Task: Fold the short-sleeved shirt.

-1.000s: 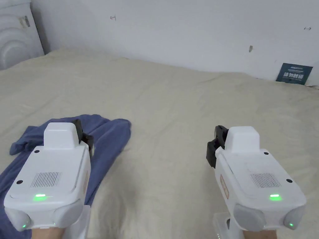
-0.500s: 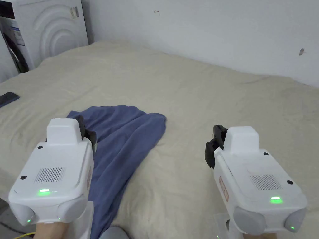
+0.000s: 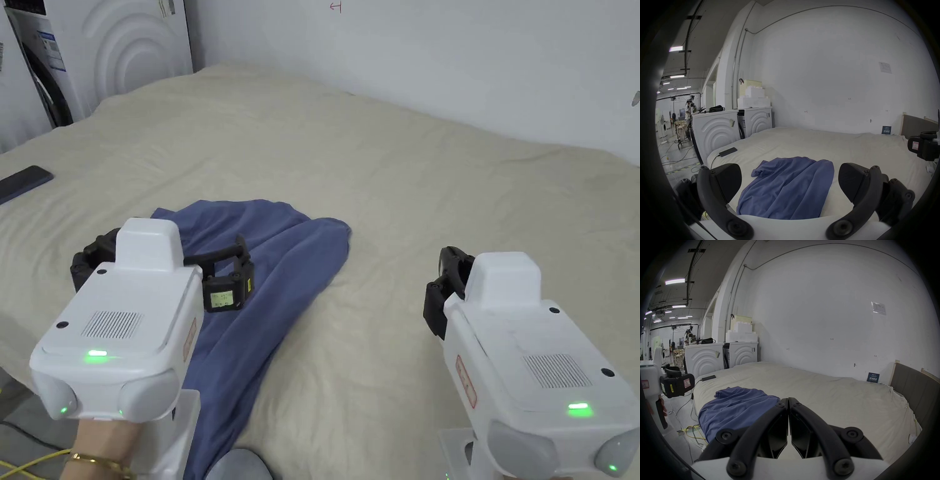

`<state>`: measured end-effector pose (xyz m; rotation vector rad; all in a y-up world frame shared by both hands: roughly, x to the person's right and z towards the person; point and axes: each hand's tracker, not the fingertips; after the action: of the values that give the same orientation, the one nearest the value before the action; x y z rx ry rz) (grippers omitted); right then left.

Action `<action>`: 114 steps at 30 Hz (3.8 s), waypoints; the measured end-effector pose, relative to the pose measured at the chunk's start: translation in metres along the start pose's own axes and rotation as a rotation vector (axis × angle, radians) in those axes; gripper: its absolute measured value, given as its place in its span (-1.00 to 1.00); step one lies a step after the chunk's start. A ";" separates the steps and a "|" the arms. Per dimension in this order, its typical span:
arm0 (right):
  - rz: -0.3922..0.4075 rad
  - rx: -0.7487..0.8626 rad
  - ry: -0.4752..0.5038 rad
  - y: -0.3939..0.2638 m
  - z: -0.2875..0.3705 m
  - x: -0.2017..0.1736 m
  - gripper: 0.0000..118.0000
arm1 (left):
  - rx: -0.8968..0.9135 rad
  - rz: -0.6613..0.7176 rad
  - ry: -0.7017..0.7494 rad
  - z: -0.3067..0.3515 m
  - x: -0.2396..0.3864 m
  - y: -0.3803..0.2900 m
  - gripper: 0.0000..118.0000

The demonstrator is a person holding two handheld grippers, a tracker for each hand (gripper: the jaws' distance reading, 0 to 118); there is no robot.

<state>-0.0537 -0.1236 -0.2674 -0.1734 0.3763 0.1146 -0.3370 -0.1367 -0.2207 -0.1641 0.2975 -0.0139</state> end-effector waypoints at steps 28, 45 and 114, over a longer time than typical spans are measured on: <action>0.002 -0.214 -0.090 -0.049 -0.066 0.040 -1.00 | -1.001 -0.090 -0.151 -0.348 0.056 -0.061 0.90; -0.031 -0.248 -0.124 -0.057 -0.054 0.059 -1.00 | -0.857 0.044 -0.123 -0.310 0.049 -0.057 -1.00; -0.115 -0.096 -0.649 -0.051 0.206 0.179 -1.00 | -0.559 -0.272 -0.725 -0.088 0.443 0.049 -1.00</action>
<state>0.1926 -0.1200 -0.1383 -0.2411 -0.2861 0.0695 0.0608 -0.1188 -0.4404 -0.7425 -0.4571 -0.1385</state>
